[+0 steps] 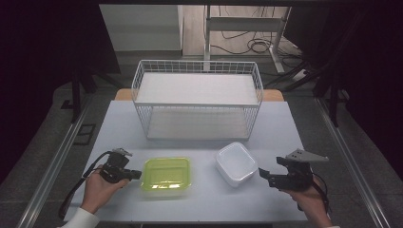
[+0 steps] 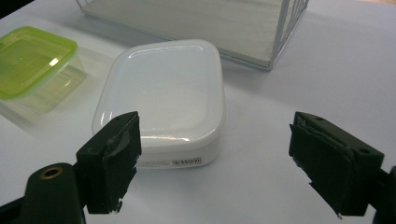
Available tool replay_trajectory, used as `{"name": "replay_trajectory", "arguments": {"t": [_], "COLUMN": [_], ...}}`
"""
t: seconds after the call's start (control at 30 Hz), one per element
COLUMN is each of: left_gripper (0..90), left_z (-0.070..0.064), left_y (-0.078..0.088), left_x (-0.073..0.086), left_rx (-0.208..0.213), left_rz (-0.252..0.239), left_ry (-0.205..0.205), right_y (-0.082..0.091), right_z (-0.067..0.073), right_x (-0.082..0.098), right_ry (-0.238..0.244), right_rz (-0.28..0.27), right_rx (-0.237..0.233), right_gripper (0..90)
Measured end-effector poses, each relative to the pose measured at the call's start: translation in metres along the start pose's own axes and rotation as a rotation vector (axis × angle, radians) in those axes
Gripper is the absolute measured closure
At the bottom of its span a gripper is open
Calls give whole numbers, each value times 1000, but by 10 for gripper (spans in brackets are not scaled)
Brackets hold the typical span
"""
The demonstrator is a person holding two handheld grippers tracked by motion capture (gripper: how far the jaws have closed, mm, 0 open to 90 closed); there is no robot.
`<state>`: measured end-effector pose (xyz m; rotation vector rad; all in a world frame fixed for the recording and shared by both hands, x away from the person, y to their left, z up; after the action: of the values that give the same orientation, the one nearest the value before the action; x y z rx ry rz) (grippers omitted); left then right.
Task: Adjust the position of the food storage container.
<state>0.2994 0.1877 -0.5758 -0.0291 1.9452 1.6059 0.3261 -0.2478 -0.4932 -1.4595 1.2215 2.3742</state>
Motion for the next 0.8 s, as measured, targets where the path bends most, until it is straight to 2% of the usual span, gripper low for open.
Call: {"name": "replay_trajectory", "arguments": {"t": [0.2, 0.6, 0.8], "left_gripper": [899, 898, 898], "left_z": [-8, -10, -13], "left_y": [-5, -5, -6], "left_x": [-4, -7, -8], "left_rx": [-1, 10, 16], "left_rz": [-2, -29, -31], "left_ry": [-15, 6, 4], "right_y": [-1, -3, -6], "right_z": [3, 7, 17], "right_x": [-1, -3, -9], "right_ry": [1, 13, 30], "right_rz": [-1, -3, -13], "right_rx": [-6, -15, -12], "right_gripper": [168, 167, 174]}}
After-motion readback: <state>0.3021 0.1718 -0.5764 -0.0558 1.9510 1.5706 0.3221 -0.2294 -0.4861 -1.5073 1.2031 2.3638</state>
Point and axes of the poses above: each handheld gripper's, and its own axes: y roughly backward along the jaws, x roughly out of its underside, z roughly to its left, the point moved 9 cm from there along -y, roughly forward along the jaws, and after that the axes turned 13 degrees about -x, right-handed, at the moved point
